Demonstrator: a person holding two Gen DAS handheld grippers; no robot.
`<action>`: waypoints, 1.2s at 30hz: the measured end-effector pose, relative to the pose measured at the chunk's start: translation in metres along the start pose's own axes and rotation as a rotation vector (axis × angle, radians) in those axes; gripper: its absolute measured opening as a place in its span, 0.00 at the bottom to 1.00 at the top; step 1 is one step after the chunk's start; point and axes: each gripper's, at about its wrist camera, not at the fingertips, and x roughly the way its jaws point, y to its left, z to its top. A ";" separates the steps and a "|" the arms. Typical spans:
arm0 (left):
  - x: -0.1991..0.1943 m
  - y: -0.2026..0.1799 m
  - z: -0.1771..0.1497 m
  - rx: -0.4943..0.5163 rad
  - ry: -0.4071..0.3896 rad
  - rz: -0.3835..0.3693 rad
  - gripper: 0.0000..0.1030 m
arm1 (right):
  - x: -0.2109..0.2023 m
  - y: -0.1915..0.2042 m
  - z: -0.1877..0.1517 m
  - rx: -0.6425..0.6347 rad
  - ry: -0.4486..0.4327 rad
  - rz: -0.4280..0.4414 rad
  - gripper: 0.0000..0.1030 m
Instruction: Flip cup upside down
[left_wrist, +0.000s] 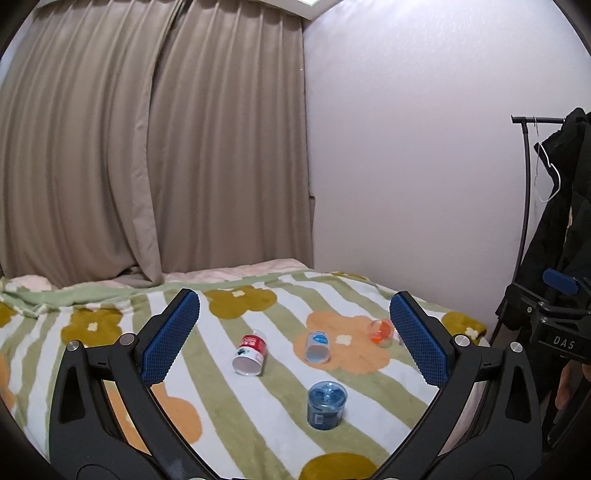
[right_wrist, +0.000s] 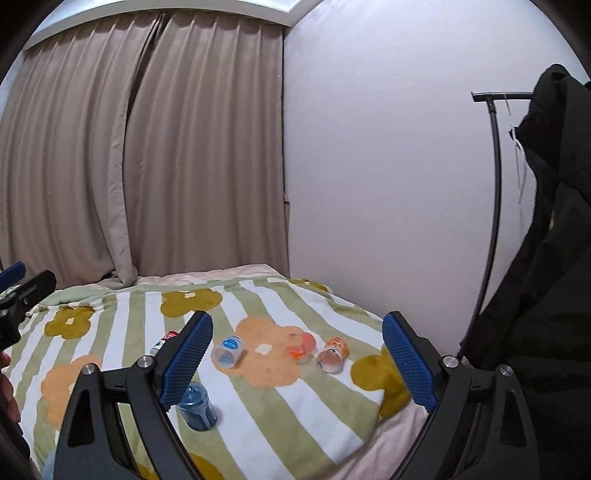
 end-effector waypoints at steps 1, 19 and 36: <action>-0.002 -0.001 -0.001 0.000 -0.001 -0.002 1.00 | -0.001 0.000 0.000 -0.005 0.001 -0.008 0.89; -0.010 -0.020 0.000 0.014 -0.009 -0.024 1.00 | -0.021 -0.012 0.004 0.016 -0.011 -0.044 0.89; -0.010 -0.020 -0.002 0.007 0.007 -0.031 1.00 | -0.019 -0.015 0.004 0.033 -0.005 -0.076 0.89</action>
